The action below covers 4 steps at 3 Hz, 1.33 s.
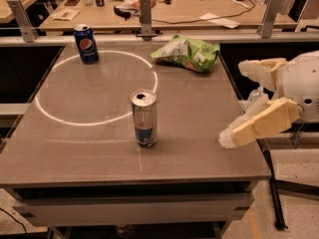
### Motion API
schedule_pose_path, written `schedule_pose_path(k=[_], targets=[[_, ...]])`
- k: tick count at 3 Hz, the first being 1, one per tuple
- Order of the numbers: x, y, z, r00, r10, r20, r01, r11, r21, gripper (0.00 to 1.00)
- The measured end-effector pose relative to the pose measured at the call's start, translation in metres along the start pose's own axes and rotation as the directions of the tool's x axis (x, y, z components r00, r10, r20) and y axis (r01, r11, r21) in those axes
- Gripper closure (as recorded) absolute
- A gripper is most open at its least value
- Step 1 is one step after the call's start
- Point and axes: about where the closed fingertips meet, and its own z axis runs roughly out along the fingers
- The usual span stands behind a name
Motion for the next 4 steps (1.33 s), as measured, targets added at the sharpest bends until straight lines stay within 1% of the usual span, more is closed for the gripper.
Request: schedule_pose_path(k=[1, 2, 3, 4], targets=[[0.002, 0.004, 0.005, 0.999, 0.043, 0.012, -0.043, 0.9981, 0.045, 0.00], [0.010, 0.018, 0.032, 0.994, 0.092, 0.066, -0.097, 0.9915, 0.086, 0.00], [0.021, 0.027, 0.069, 0.986, 0.115, 0.121, -0.123, 0.9902, 0.066, 0.00], [0.038, 0.031, 0.107, 0.981, 0.129, 0.142, -0.133, 0.9909, 0.018, 0.00]])
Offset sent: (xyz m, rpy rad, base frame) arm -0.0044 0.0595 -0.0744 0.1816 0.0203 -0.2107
